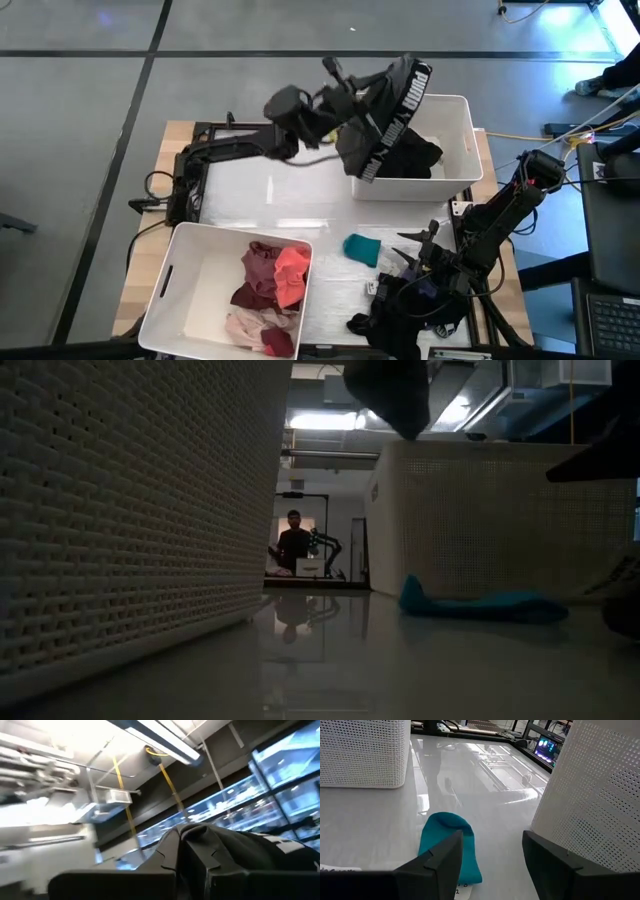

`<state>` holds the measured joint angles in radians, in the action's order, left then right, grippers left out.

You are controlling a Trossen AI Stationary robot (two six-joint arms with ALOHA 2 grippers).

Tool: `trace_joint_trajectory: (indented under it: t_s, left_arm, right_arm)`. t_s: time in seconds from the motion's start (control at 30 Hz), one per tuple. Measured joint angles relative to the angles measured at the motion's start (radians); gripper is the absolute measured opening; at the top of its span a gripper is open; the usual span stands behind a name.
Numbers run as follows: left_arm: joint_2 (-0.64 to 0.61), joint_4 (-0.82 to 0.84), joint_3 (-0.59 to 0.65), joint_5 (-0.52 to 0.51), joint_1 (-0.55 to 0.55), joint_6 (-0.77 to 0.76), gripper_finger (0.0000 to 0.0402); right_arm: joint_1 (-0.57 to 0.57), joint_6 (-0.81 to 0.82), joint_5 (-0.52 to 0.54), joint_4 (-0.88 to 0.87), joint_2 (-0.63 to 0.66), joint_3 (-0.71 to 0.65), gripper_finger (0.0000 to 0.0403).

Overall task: Sort clothes
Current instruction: Put the gray boxer into the top white bin

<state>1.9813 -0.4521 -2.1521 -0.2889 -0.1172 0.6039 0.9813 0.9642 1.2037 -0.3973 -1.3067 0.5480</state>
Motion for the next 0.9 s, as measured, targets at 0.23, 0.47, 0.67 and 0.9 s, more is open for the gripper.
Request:
trace_joint_trajectory:
  t_s: [0.23,0.47,0.67,0.9]
  left_arm:
    - [0.050,0.109,0.002,0.057,-0.104,-0.193,0.0004]
    - [0.099,0.320,0.002,0.058,-0.129,-0.238,0.0007]
    - [0.122,0.474,0.002,0.058,-0.126,-0.264,0.0003]
    - [0.153,0.687,0.003,0.058,-0.127,-0.385,0.0012]
  right_arm:
    - [0.000,0.000,0.000,-0.006,0.000,0.000,0.0207]
    - [0.000,0.000,-0.004,-0.010,0.000,0.000,0.0207]
    - [0.000,0.000,-0.009,-0.013,0.000,0.000,0.0207]
    - [0.000,0.000,-0.009,-0.013,0.000,0.000,0.0207]
